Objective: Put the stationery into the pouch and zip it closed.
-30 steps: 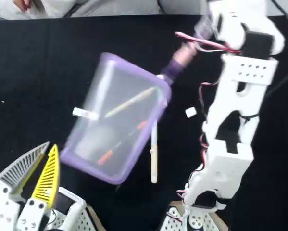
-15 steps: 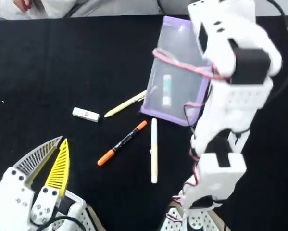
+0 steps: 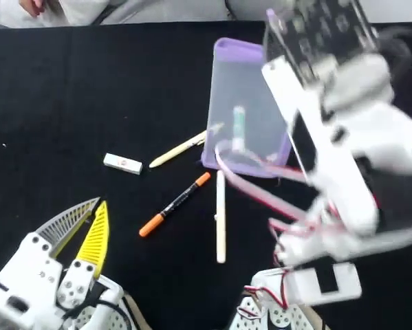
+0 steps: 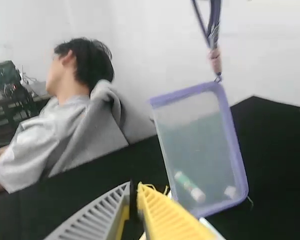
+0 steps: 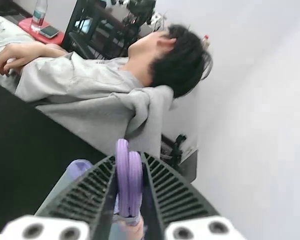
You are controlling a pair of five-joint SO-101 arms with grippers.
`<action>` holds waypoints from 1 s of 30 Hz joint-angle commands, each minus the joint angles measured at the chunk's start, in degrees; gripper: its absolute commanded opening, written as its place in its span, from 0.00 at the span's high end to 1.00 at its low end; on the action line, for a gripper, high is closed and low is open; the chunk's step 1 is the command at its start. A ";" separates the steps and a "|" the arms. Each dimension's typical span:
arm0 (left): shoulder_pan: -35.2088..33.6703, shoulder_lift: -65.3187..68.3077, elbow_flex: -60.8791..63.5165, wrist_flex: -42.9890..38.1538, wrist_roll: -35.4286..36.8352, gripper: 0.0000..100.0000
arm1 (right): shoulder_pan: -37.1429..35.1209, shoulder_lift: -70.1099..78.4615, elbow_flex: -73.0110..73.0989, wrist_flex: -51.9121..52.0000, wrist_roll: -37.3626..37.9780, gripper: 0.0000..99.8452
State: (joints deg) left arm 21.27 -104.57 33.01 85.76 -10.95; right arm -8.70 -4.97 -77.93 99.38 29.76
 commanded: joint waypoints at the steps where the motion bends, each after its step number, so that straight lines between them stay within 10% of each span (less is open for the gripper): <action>1: 0.13 0.26 5.76 -0.44 -0.35 0.87 | -0.62 -5.85 -0.66 1.85 0.88 0.99; 5: 0.13 0.26 12.88 -3.96 -0.35 0.72 | -0.97 -12.00 7.78 1.76 1.14 0.98; 18: 0.13 0.26 24.13 -17.67 -0.62 0.72 | -4.31 -26.07 30.99 1.41 1.05 0.92; 30: -9.89 0.26 19.38 -18.02 -1.85 0.72 | 8.97 -25.54 31.52 -2.64 0.70 0.92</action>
State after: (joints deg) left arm 16.97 -104.48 56.75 68.88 -11.12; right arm -2.11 -30.73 -46.64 98.24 30.29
